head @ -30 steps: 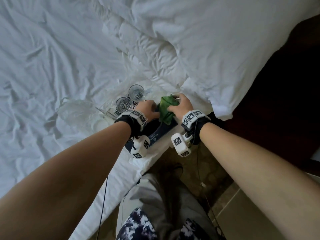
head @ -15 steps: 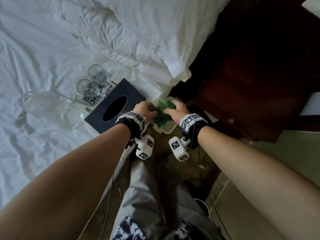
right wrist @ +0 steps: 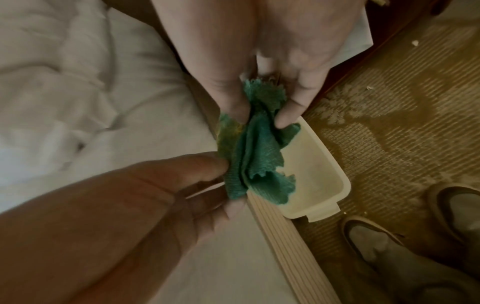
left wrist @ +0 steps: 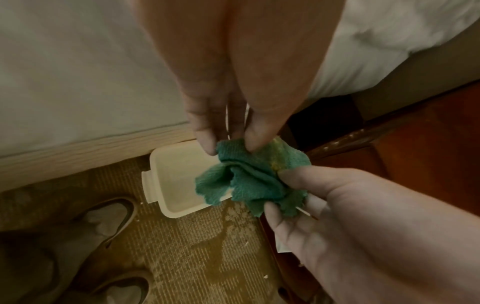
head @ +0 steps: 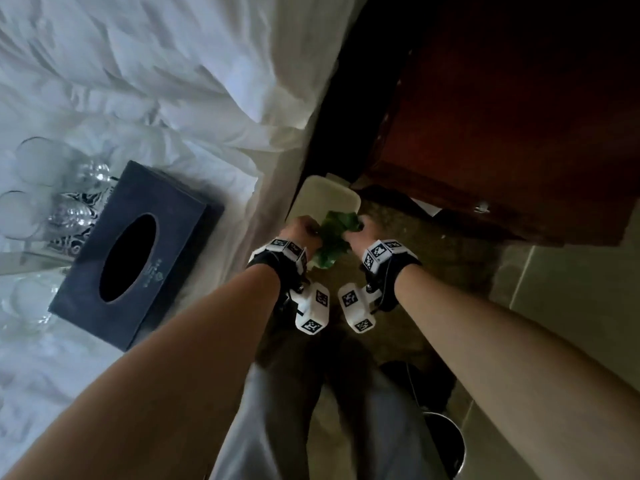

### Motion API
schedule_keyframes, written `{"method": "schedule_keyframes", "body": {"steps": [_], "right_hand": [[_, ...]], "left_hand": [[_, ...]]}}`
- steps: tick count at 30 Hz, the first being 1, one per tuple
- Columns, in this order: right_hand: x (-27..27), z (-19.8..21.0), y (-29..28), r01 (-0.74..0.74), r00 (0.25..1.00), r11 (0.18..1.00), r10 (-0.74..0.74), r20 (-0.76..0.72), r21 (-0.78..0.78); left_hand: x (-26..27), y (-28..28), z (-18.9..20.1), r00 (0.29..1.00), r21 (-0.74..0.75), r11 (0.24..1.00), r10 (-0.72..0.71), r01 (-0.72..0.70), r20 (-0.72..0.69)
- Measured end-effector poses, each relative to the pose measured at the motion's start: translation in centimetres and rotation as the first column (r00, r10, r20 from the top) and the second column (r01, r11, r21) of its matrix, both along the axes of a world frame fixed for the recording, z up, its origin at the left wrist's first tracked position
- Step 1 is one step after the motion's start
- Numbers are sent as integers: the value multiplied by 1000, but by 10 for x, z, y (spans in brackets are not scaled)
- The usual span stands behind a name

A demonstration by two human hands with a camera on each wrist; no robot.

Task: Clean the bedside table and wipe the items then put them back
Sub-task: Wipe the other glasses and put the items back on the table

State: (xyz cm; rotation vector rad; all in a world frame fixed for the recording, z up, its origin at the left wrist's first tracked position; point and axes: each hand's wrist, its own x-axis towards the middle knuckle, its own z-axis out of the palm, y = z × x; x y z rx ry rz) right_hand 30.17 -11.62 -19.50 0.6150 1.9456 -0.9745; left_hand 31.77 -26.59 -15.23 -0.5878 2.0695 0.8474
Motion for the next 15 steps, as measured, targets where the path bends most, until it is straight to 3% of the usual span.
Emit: {"method": "schedule_keyframes", "body": {"steps": [6,11,15], "right_hand": [[-10,-165,11,-28,999,999,29,33,-30],[-24,-141,8,-96,994,995,95,45,6],[-23,-124,8,-126,990,992,125,60,11]], "left_hand": [[-16,3,-107,997,-17,999,-38,39,61],[-19,-7,-145,988,-25,998,-57,61,143],[-15,-12,-111,988,-23,995,-95,99,121]]}}
